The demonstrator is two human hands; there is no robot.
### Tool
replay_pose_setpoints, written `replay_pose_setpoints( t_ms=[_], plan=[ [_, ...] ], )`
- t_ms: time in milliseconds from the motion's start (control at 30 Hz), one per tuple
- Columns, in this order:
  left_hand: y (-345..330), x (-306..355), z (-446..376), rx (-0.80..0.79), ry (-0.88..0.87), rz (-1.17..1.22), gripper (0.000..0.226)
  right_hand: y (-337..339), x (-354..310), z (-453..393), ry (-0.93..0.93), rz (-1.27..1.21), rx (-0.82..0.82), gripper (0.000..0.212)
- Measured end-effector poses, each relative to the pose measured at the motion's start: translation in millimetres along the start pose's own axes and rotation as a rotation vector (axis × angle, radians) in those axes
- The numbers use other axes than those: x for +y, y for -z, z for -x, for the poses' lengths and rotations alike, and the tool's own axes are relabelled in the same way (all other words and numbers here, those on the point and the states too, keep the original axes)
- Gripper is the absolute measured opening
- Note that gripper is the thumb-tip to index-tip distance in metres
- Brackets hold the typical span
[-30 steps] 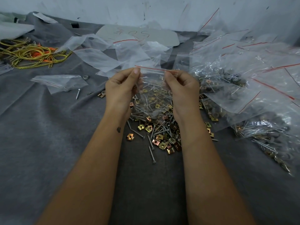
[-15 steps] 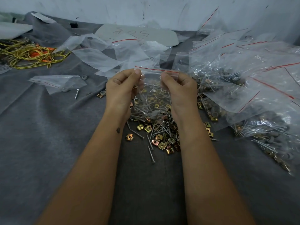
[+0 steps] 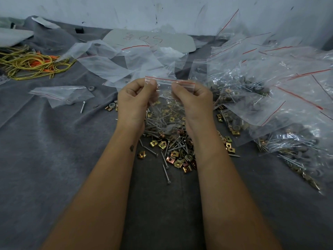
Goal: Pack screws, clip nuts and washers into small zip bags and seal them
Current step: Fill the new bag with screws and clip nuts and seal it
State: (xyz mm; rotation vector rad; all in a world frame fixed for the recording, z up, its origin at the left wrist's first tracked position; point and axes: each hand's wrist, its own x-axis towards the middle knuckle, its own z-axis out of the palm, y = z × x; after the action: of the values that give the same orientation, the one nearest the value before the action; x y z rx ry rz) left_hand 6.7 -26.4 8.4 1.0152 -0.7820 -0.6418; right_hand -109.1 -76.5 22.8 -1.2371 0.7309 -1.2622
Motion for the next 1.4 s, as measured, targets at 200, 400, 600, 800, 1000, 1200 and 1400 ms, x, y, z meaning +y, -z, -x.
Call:
replay_pose_setpoints(
  t_ms=[200, 400, 600, 800, 1000, 1200, 1400],
  plan=[
    [-0.9, -0.5, 1.0, -0.03, -0.004, -0.008, 0.017, -1.8, 1.6, 0.7, -0.025, -0.012, -0.006, 0.013],
    [-4.6, -2.8, 2.5, -0.111, -0.004, -0.008, 0.011, -2.2, 0.7, 0.6, -0.004, 0.01, -0.005, 0.017],
    [-7.8, -4.5, 2.9, -0.12, 0.0, 0.02, 0.013, -4.4, 1.4, 0.6, 0.024, 0.033, -0.012, 0.008],
    [-5.3, -4.4, 2.3, -0.112, 0.021, 0.057, 0.012, -3.6, -0.5, 1.9, 0.044, 0.067, -0.078, 0.027],
    [-2.2, -4.8, 1.2, -0.081, 0.036, 0.058, 0.012, -1.3, 0.8, 1.4, -0.031, 0.048, -0.033, 0.01],
    [-2.4, -4.6, 1.3, -0.136, 0.083, 0.05, 0.004, -1.5, 1.0, 0.7, -0.032, 0.034, -0.048, 0.005],
    [-1.4, -4.4, -0.1, -0.091, 0.067, 0.065, 0.008, 1.6, -0.7, -0.7, -0.025, -0.006, 0.018, 0.018]
  ],
)
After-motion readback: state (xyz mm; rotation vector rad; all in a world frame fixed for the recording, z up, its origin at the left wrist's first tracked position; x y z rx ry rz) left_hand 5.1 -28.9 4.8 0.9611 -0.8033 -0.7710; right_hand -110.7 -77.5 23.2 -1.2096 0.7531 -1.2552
